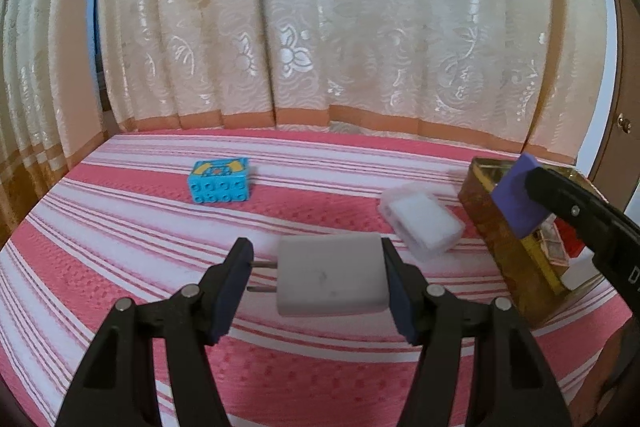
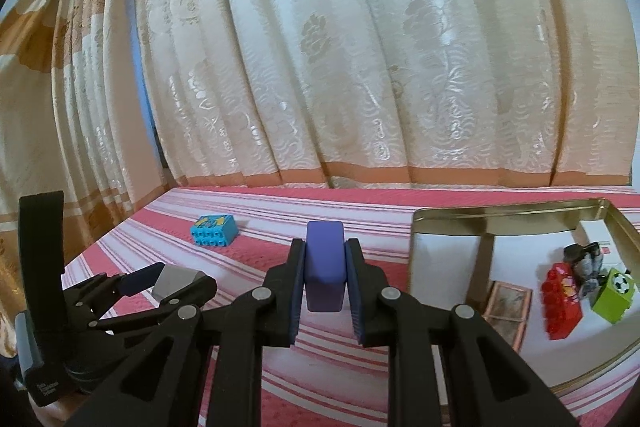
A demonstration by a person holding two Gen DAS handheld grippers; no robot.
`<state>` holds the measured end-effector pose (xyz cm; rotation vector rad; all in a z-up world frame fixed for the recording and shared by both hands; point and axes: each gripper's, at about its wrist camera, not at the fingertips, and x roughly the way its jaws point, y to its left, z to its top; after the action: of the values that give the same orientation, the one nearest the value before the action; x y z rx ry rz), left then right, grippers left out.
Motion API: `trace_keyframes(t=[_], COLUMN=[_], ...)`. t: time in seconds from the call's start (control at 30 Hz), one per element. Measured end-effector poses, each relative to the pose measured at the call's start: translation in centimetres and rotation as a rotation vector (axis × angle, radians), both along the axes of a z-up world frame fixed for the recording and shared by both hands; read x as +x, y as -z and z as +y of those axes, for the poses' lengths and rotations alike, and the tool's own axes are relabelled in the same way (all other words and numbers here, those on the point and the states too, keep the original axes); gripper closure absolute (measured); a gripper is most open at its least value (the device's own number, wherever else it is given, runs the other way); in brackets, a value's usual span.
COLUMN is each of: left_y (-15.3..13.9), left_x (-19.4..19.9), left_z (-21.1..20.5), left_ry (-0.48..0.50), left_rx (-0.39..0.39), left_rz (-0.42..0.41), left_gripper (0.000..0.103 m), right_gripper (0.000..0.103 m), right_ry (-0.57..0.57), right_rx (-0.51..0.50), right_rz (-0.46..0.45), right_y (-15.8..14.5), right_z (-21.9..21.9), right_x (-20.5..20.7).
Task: Organize rigid objects
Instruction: 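Carry the white block with the left gripper while the right carries the purple block to the tin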
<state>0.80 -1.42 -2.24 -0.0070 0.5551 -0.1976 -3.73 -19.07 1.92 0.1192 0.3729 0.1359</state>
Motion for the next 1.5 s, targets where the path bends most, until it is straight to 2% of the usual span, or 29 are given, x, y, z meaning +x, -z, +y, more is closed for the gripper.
trace_keyframes(t=[0.93,1.5], left_y=[-2.8,-4.3], left_x=[-0.8,-1.1], left_z=[-7.2,-13.6], left_ry=[0.121,0.233], left_rx=[-0.037,-0.041], left_rz=[-0.075,-0.108], left_gripper=[0.04,0.04], right_gripper=[0.081,0.081], right_ry=[0.141,0.266], right_rx=[0.052,0.095], right_rz=[-0.039,-0.05], right_y=[-0.9,-1.4], right_z=[-8.4,-14.9], right_x=[-1.4,-2.1])
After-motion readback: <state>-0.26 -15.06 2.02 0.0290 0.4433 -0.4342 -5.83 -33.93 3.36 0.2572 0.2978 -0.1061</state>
